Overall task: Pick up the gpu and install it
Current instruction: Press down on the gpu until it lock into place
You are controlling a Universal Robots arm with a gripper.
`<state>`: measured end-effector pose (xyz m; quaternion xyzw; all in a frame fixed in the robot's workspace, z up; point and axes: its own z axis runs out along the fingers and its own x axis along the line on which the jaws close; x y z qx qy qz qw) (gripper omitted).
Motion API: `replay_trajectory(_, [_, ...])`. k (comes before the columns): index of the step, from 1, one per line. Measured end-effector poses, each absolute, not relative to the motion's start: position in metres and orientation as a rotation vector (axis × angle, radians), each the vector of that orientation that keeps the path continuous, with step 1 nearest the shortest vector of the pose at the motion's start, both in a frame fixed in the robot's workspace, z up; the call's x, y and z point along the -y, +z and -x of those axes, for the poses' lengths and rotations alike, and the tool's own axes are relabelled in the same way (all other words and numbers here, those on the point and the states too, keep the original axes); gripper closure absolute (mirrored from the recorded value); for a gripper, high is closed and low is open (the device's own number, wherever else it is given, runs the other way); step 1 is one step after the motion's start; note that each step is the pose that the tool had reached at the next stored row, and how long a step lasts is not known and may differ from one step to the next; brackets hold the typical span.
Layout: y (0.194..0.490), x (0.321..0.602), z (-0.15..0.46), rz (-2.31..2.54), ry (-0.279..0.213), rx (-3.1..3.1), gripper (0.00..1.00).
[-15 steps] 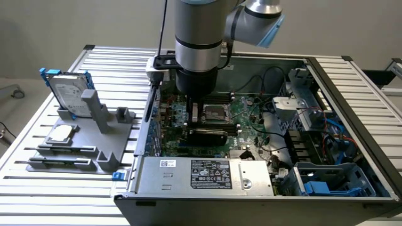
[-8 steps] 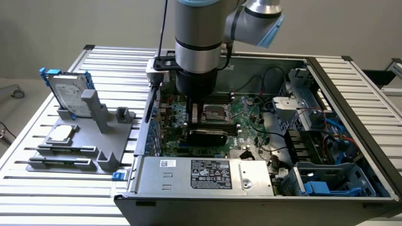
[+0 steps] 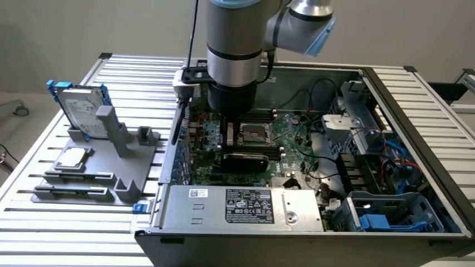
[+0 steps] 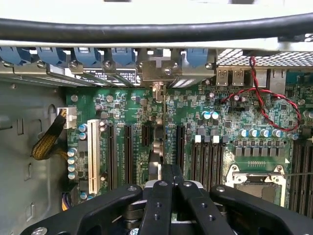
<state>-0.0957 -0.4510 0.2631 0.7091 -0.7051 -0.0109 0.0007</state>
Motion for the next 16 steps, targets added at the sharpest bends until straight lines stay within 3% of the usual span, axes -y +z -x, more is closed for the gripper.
replay_trajectory(9, [0.281, 0.452, 0.1, -2.221, -0.048, 2.209, 0.89])
replay_trajectory(16, [0.281, 0.452, 0.107, -2.179, -0.134, 2.168, 0.89])
